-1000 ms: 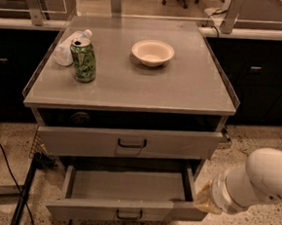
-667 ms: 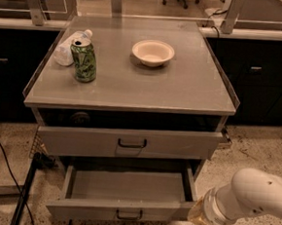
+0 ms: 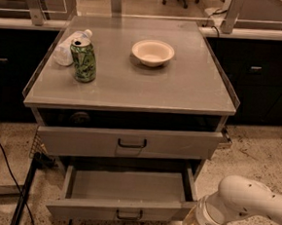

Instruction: Close middle drawer

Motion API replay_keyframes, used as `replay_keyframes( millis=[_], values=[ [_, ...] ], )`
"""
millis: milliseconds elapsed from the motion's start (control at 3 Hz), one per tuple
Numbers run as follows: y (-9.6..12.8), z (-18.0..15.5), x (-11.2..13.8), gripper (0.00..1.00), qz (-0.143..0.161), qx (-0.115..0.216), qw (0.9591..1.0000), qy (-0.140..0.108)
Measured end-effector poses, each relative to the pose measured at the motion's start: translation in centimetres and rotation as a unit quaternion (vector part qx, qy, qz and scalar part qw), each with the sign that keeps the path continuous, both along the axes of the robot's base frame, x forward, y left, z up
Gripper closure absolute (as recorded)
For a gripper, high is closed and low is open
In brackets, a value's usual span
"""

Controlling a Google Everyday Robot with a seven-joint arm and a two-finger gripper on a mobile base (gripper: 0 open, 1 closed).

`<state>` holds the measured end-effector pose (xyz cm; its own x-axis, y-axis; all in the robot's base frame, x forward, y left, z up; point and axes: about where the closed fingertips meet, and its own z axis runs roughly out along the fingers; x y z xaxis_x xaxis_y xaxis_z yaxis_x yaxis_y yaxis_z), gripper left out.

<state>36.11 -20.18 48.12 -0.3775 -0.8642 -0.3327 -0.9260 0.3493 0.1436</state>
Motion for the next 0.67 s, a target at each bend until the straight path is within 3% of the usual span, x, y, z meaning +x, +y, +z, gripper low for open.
replay_keyframes(
  millis=[333,667],
  values=[
    [-0.1,-1.1,0.0,1.0,0.0,0.003,1.0,0.001],
    [-0.5,-3.6,0.6,1.0,-0.005,0.011,0.9998,-0.014]
  ],
)
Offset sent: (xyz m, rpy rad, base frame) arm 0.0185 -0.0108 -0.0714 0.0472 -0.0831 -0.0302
